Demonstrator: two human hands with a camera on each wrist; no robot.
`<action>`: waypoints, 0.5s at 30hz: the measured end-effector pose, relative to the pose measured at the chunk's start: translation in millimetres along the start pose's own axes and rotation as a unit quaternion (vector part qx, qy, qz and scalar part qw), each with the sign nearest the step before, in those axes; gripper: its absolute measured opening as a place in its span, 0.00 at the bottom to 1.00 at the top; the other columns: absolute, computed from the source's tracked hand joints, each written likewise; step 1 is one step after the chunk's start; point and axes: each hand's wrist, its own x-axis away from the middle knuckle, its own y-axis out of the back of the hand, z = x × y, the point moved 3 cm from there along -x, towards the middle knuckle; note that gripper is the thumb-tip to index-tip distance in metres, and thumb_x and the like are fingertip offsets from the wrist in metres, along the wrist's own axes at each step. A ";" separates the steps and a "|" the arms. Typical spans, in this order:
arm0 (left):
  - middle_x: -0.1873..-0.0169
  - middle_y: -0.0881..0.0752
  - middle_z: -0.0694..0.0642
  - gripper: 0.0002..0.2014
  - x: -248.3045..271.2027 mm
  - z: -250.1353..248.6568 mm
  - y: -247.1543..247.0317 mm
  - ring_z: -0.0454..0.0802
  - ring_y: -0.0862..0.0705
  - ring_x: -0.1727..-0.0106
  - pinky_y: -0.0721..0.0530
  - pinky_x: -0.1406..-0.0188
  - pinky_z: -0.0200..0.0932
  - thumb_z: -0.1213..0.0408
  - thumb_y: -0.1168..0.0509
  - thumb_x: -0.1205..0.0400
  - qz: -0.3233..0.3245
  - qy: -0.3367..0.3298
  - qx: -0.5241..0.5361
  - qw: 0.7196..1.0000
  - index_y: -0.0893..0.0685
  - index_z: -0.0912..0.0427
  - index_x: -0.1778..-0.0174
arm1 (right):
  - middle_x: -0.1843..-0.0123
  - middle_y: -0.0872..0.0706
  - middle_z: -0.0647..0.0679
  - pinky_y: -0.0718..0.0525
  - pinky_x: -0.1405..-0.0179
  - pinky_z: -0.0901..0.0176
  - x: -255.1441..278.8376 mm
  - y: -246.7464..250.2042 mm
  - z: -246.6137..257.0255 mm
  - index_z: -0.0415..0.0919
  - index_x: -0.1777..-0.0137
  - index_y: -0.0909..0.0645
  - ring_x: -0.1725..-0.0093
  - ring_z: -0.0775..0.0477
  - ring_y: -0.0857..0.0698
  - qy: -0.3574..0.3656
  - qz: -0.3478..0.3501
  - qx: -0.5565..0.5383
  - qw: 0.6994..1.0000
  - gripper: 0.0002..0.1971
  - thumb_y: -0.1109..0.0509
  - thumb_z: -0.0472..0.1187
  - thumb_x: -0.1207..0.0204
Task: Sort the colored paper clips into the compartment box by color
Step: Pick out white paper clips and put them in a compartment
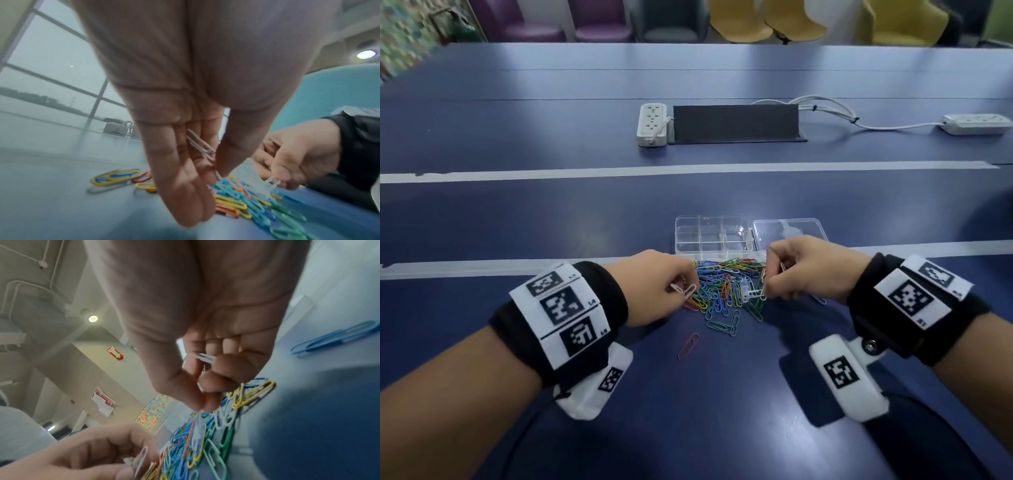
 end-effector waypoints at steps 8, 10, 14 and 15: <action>0.68 0.22 0.47 0.15 -10.4 0.4 17.0 0.45 0.24 0.66 0.28 0.66 0.37 0.70 0.48 0.19 -0.013 0.052 0.034 0.998 0.16 0.53 0.52 | 0.76 0.25 0.51 0.28 0.79 0.69 0.0 -4.4 2.8 0.46 0.58 0.14 0.78 0.55 0.26 -0.025 0.015 -0.005 1.000 0.12 0.38 0.32 0.25; 0.72 0.23 0.45 0.13 -13.3 -0.5 21.4 0.40 0.26 0.71 0.29 0.70 0.32 0.70 0.48 0.19 -0.030 0.063 0.043 0.997 0.19 0.52 0.57 | 0.75 0.26 0.47 0.28 0.76 0.64 -2.9 -4.1 3.8 0.43 0.65 0.15 0.75 0.49 0.28 -0.046 0.003 -0.011 0.999 0.14 0.40 0.34 0.25; 0.74 0.27 0.47 0.10 -18.5 -4.4 23.6 0.46 0.27 0.72 0.31 0.73 0.35 0.63 0.48 0.17 -0.040 0.083 0.058 0.994 0.28 0.55 0.65 | 0.75 0.28 0.42 0.31 0.82 0.67 -4.9 -9.8 6.1 0.38 0.73 0.28 0.82 0.49 0.28 -0.099 0.006 -0.115 0.988 0.14 0.48 0.32 0.27; 0.73 0.27 0.48 0.12 -19.3 -5.1 23.1 0.46 0.28 0.71 0.31 0.72 0.37 0.61 0.48 0.17 -0.034 0.093 0.063 0.993 0.30 0.54 0.67 | 0.75 0.28 0.43 0.32 0.84 0.68 -4.7 -11.8 7.9 0.40 0.73 0.31 0.83 0.49 0.28 -0.107 0.008 -0.149 0.983 0.14 0.47 0.34 0.26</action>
